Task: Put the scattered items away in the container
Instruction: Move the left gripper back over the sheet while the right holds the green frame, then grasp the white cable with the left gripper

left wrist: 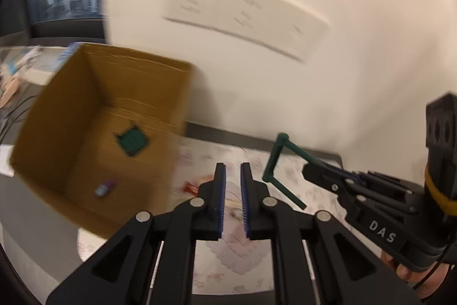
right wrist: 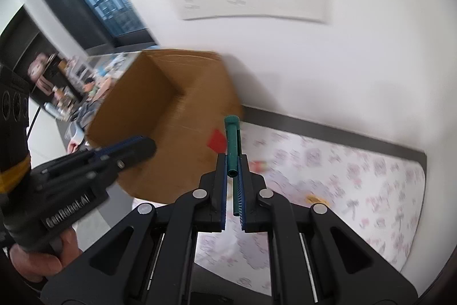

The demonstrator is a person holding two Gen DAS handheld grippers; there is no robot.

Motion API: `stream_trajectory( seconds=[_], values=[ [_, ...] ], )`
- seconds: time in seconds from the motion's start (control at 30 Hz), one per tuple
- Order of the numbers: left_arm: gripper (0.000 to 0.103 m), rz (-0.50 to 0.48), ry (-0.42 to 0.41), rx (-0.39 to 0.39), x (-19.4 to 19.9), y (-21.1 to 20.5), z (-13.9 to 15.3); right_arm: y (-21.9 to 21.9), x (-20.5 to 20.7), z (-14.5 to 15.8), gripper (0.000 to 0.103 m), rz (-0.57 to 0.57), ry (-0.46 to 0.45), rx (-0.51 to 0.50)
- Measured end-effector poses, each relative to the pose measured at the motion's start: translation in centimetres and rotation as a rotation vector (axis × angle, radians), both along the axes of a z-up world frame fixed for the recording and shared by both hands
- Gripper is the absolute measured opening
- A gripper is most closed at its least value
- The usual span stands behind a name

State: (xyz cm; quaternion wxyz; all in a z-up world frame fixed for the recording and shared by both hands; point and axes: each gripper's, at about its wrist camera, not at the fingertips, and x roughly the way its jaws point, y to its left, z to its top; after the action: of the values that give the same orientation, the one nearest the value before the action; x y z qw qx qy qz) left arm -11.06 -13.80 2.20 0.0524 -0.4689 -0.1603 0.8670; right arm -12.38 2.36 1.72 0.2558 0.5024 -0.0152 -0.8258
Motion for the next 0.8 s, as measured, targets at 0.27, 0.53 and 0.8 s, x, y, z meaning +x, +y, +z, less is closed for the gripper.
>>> stream_trajectory(
  seconds=[0.27, 0.53, 0.8],
  values=[
    [0.013, -0.054, -0.157, -0.059, -0.8, 5.6, -8.1, 7.9, 0.5, -4.7, 0.007, -0.134, -0.1, -0.024],
    [0.045, -0.149, -0.267, -0.094, -1.7, 9.7, -15.5, 10.7, 0.3, -11.1, 0.007, -0.162, -0.208, -0.062],
    [0.051, -0.179, -0.382, -0.08, -3.9, 11.7, -21.7, 12.8, -0.6, -17.4, 0.007, -0.196, -0.354, -0.068]
  ],
)
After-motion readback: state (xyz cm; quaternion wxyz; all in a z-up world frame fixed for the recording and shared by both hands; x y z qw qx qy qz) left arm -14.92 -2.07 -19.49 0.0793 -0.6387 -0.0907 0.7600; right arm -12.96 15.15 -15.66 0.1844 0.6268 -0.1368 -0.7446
